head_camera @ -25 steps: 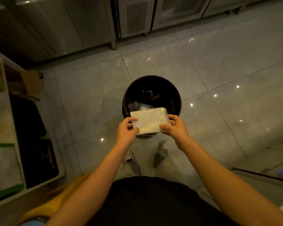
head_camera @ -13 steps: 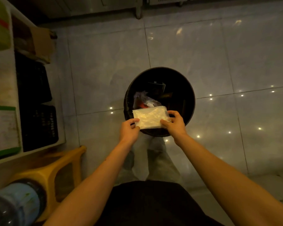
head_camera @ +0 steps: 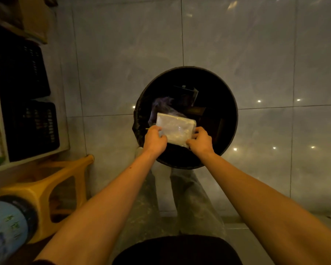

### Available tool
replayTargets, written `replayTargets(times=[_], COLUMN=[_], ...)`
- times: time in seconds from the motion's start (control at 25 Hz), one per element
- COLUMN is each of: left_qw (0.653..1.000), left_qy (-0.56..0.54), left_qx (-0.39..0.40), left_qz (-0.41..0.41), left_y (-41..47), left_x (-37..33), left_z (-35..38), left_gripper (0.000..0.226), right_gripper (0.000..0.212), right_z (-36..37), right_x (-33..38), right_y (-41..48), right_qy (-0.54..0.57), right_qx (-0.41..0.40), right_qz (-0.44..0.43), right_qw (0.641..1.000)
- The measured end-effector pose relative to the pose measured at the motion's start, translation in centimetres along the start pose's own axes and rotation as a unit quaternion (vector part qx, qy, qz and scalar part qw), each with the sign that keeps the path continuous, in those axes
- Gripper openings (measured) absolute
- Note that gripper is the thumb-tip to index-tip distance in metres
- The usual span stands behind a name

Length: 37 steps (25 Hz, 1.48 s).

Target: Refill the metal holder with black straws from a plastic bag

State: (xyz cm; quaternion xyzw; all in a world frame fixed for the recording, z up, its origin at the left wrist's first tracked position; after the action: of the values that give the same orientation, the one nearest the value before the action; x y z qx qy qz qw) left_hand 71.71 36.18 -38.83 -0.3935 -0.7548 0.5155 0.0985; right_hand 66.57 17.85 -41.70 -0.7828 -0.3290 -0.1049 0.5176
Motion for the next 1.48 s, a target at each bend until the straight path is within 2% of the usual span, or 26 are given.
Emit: replayTargets(times=[0.12, 0.28, 0.52, 0.68, 1.0, 1.28, 1.48], left_qw=[1.000, 0.999, 0.999, 0.998, 0.998, 0.998, 0.992], left_qy=[0.015, 0.034, 0.031, 0.037, 0.041, 0.050, 0.067], left_qx=[0.005, 0.012, 0.013, 0.031, 0.007, 0.005, -0.050], left_qz=[0.006, 0.005, 0.035, 0.035, 0.040, 0.047, 0.095], left_y=[2.0, 4.6, 5.8, 6.0, 7.3, 7.3, 6.0], left_x=[-0.6, -0.6, -1.9, -2.2, -1.5, -1.6, -2.7], left_z=[0.5, 0.9, 3.1, 5.0, 4.0, 3.8, 3.0], left_gripper=[0.045, 0.046, 0.048, 0.048, 0.056, 0.055, 0.047], right_gripper=[0.043, 0.052, 0.040, 0.044, 0.056, 0.072, 0.074], right_z=[1.2, 2.1, 1.1, 0.3, 2.7, 3.2, 2.2], right_x=[-0.8, -1.7, -3.1, -4.3, -3.2, -3.7, -2.9], right_y=[1.5, 3.6, 4.9, 4.9, 6.1, 6.8, 6.0], right_qy=[0.009, 0.033, 0.051, 0.048, 0.077, 0.112, 0.107], right_qx=[-0.002, -0.013, -0.047, -0.032, 0.030, 0.024, 0.014], right_qz=[0.013, 0.023, 0.027, 0.031, 0.009, 0.009, -0.010], right_qw=[1.000, 0.999, 0.997, 0.998, 0.997, 0.993, 0.994])
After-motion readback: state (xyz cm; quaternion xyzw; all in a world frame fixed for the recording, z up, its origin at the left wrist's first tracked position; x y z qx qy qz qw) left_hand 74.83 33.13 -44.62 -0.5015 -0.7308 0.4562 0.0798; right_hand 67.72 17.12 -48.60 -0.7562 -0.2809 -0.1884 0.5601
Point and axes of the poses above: each hand's wrist, its own y-axis towards the middle knuckle, its own z-axis out of the palm, x = y × z, the point moved 8 cm from there along y, towards the middle knuckle, and after that the axes turned 10 degrees about -z, right-handed, at the moved point
